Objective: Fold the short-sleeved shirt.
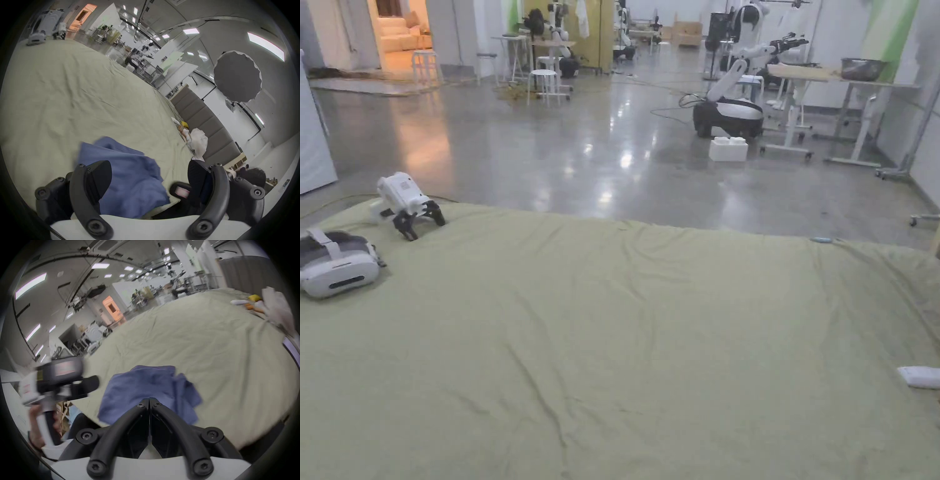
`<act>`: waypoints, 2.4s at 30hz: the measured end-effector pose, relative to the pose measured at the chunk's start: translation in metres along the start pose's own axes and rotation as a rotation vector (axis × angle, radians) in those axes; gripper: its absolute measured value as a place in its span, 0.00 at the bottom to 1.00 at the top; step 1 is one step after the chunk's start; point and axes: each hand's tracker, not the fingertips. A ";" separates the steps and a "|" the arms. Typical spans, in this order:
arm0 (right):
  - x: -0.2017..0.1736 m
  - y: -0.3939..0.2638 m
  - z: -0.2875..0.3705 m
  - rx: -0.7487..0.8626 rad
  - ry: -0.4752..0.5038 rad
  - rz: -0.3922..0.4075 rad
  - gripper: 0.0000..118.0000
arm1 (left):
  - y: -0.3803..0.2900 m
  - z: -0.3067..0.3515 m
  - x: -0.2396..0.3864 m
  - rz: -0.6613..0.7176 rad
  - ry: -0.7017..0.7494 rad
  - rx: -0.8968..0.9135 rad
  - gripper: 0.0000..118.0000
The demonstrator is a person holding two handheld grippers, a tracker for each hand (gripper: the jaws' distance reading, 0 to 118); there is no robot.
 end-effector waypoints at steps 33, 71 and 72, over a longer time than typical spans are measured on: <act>0.009 -0.010 0.020 -0.053 -0.088 -0.103 0.00 | 0.179 0.162 -0.277 0.035 0.652 -0.015 0.26; -0.078 0.033 0.248 0.743 -0.240 0.396 0.00 | 0.028 0.204 0.163 -0.727 0.563 0.736 0.00; -0.077 0.035 0.247 0.746 -0.237 0.392 0.00 | 0.029 0.205 0.164 -0.727 0.555 0.737 0.00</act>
